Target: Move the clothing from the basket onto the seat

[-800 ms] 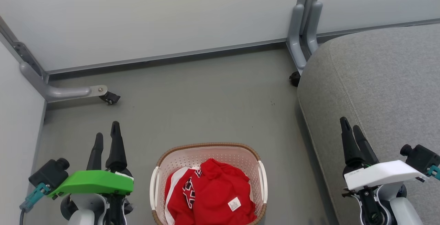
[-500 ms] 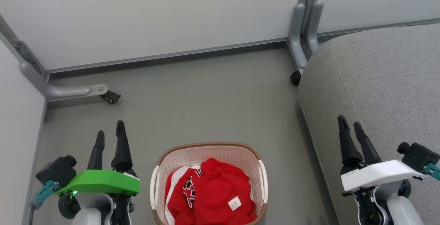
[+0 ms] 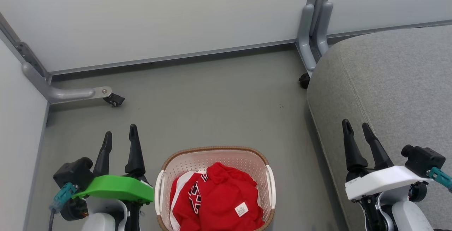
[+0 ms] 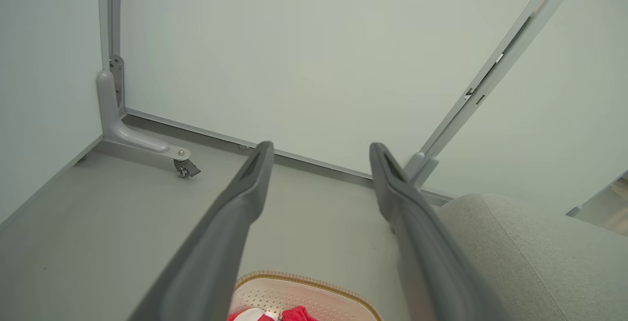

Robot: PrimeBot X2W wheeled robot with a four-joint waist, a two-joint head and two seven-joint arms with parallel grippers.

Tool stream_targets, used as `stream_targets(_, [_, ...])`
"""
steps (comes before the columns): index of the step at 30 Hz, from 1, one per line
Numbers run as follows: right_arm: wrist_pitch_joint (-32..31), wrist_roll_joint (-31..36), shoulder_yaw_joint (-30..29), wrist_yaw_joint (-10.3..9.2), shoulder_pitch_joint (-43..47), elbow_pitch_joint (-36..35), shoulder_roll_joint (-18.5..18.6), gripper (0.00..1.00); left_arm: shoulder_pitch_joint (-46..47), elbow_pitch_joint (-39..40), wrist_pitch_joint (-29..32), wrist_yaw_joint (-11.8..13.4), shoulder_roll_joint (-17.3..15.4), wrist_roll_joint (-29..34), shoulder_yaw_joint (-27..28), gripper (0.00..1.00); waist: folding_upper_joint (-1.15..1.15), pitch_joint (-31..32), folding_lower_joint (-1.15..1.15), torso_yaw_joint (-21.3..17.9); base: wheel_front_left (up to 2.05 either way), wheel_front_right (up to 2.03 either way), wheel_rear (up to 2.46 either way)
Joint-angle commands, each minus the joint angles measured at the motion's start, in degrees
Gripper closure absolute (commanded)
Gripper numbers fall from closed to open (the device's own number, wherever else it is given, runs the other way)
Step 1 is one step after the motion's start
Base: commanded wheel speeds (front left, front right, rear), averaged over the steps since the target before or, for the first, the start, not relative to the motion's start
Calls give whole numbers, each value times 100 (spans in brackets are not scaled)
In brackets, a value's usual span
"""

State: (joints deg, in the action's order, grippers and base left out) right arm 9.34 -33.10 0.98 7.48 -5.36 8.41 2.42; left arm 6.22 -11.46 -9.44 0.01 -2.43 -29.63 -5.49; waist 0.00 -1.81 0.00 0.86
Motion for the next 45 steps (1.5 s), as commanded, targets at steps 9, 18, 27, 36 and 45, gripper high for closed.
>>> stream_targets(9, [168, 603, 50, 2, -108, -15, 42, 0, 94, 95, -156, 50, -50, 636, -102, 0, 0, 2, 0, 12, 0, 0, 0])
stream_targets(18, [286, 1065, 79, 2, -121, -33, 46, 0, 107, 115, -272, 77, -52, 1134, -177, 0, 0, -9, 0, 37, 0, 0, 0])
stream_targets(27, [390, 1463, 97, 2, -130, -10, 51, 0, 111, 157, -374, 107, -56, 1523, -270, 0, 0, -19, 0, 60, 0, 0, 0])
stream_targets(36, [483, 1820, 89, 1, -146, 36, 56, 0, 142, 143, -474, 132, -59, 1900, -323, 0, 0, -59, 0, 94, 0, 0, 0])
stream_targets(45, [573, 2177, 118, 1, -170, 93, 60, 0, 135, 159, -561, 168, -62, 2253, -381, 0, 0, -92, 0, 115, 0, 0, 0])
